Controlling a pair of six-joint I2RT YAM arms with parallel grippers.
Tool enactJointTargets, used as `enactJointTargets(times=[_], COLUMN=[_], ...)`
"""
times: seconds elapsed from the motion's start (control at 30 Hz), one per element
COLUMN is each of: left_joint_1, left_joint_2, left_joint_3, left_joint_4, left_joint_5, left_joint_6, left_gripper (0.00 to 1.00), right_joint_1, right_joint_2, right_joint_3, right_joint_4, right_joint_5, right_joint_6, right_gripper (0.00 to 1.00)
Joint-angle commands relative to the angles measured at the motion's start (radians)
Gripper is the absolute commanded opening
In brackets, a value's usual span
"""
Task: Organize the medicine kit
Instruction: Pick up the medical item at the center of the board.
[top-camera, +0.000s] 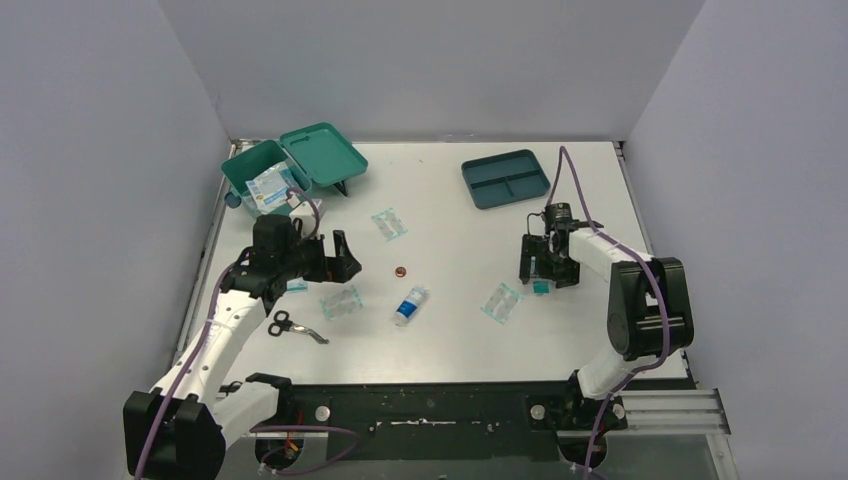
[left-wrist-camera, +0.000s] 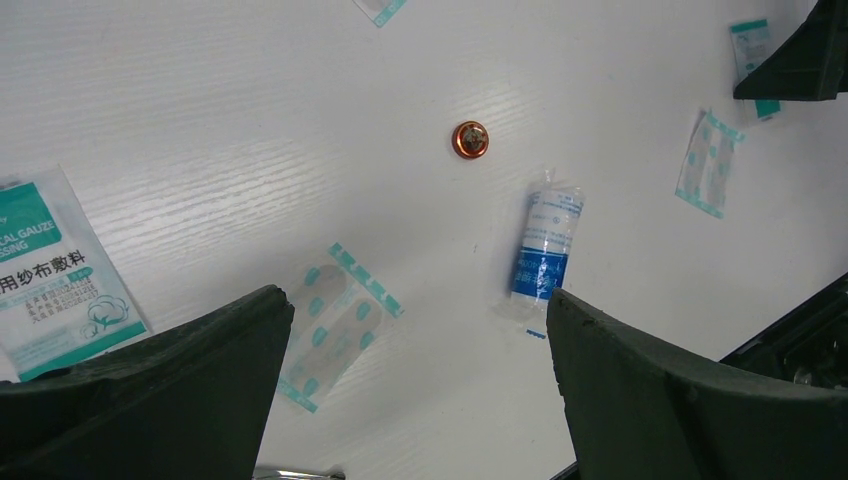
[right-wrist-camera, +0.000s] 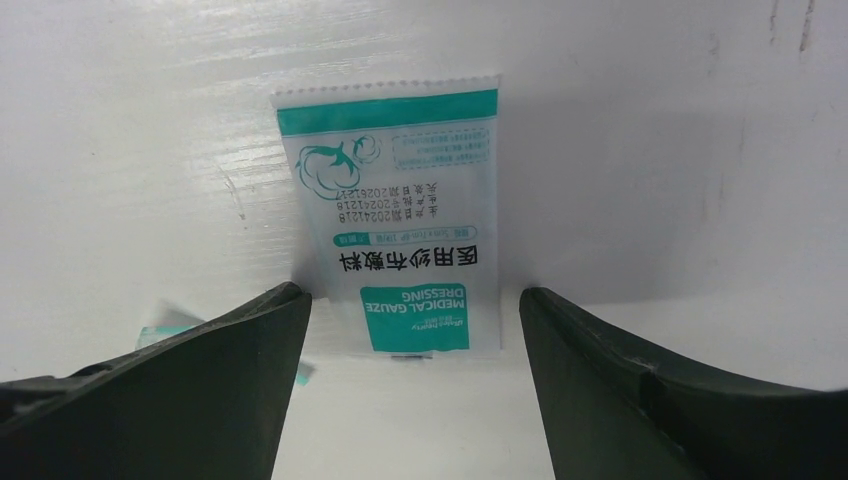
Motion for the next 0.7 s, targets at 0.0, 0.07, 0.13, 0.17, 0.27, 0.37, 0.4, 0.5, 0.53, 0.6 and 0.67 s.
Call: enactJointTargets(times=[0.0,0.07,0.13,0.17,0.27,0.37,0.4,0.5,0.53,0.6,0.67], left_joint_1=[-0.005,-0.005,-0.005,-0.005,-0.006,-0.006,-0.005,-0.004,-0.005,-0.006,-0.005], left_joint_2=[-0.04,-0.044,-0.045,-0.044,-0.045,-0.048,-0.047,-0.058,-0.065,-0.071,-0.068], left_joint_3=[0.018,0.018,0.019,0.021,0.029,0.032,0.035,0.038,0.032,0.023,0.019], left_joint_4=[0.03,0.03,0.028,0.026,0.008,0.001,-0.005,-0.005,0.004,0.016,0.025], left_joint_5=[-0.059,-0.104,-0.14,-0.159,-0.206,-0.213,-0.206,-0.146,-0.137,-0.111,-0.087], left_joint_6=[-0.015,-0.037,-0.07,-0.09,-0.118,-0.111,-0.104,-0.077,-0.076,-0.076,-0.073], left_gripper=[0.97,0.97,0.97,0.97,0.97,0.97,0.97,0.97,0.97,0.97,0.97], right_joint_1=[0.019,0.03,0.054,0.064,0.077,0.08,0.082,0.085,0.088,0.091,0.094], right_joint_2=[-0.003,0.011,0.027,0.034,0.044,0.046,0.046,0.048,0.049,0.05,0.049], right_joint_3=[-0.033,-0.025,-0.009,-0.004,-0.004,-0.012,-0.013,-0.009,-0.008,-0.005,-0.004], right_joint_4=[0.005,0.013,0.011,0.01,0.017,0.03,0.032,0.033,0.034,0.034,0.035], right_joint_5=[0.03,0.029,0.064,0.082,0.08,0.068,0.068,0.071,0.074,0.077,0.077], right_joint_6=[-0.03,-0.029,-0.025,-0.022,-0.018,-0.014,-0.014,-0.015,-0.017,-0.017,-0.017], right_gripper=[0.78,0.76,0.76,0.75,0.71,0.67,0.65,0.6,0.59,0.57,0.56])
